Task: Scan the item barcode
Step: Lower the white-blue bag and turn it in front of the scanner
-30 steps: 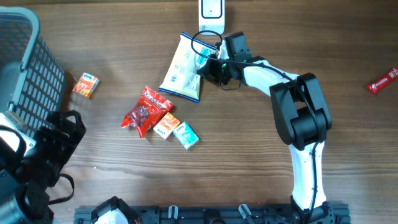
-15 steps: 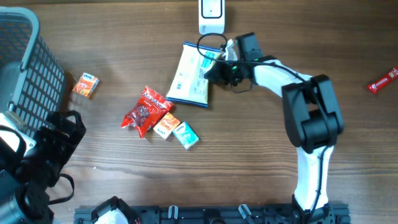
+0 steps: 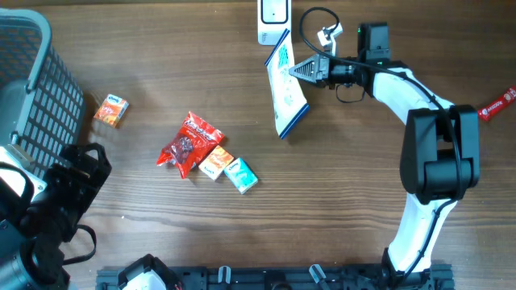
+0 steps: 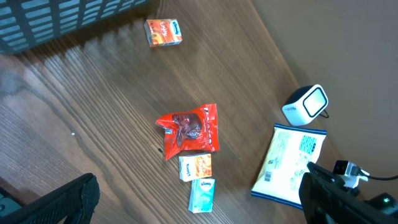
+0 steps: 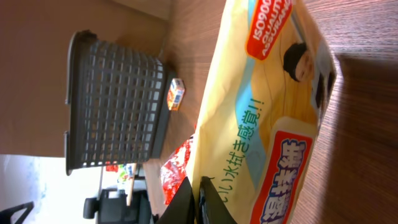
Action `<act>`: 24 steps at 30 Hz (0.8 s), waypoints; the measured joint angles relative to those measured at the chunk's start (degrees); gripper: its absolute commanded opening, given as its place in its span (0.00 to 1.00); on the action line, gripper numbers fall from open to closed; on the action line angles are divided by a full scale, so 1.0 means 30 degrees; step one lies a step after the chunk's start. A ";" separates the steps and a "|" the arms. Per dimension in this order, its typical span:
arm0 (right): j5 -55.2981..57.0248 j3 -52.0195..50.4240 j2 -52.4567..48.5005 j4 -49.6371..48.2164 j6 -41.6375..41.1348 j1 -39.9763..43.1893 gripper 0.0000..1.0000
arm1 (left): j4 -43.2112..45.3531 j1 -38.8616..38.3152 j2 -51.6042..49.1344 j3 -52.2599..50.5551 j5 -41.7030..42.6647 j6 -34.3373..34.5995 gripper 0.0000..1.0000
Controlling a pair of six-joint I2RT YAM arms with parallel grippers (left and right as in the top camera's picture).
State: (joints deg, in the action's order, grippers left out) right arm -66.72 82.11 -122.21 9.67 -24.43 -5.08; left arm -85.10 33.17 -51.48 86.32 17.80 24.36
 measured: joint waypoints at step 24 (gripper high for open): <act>1.0907 -0.0058 0.0138 0.6448 0.3934 -0.1581 1.00 | 0.0000 0.0000 0.0000 0.0000 0.0007 0.0000 1.00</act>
State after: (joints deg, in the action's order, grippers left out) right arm -34.00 81.93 -121.80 29.02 -12.62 -9.82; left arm -85.10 33.17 -51.48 86.32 17.82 24.36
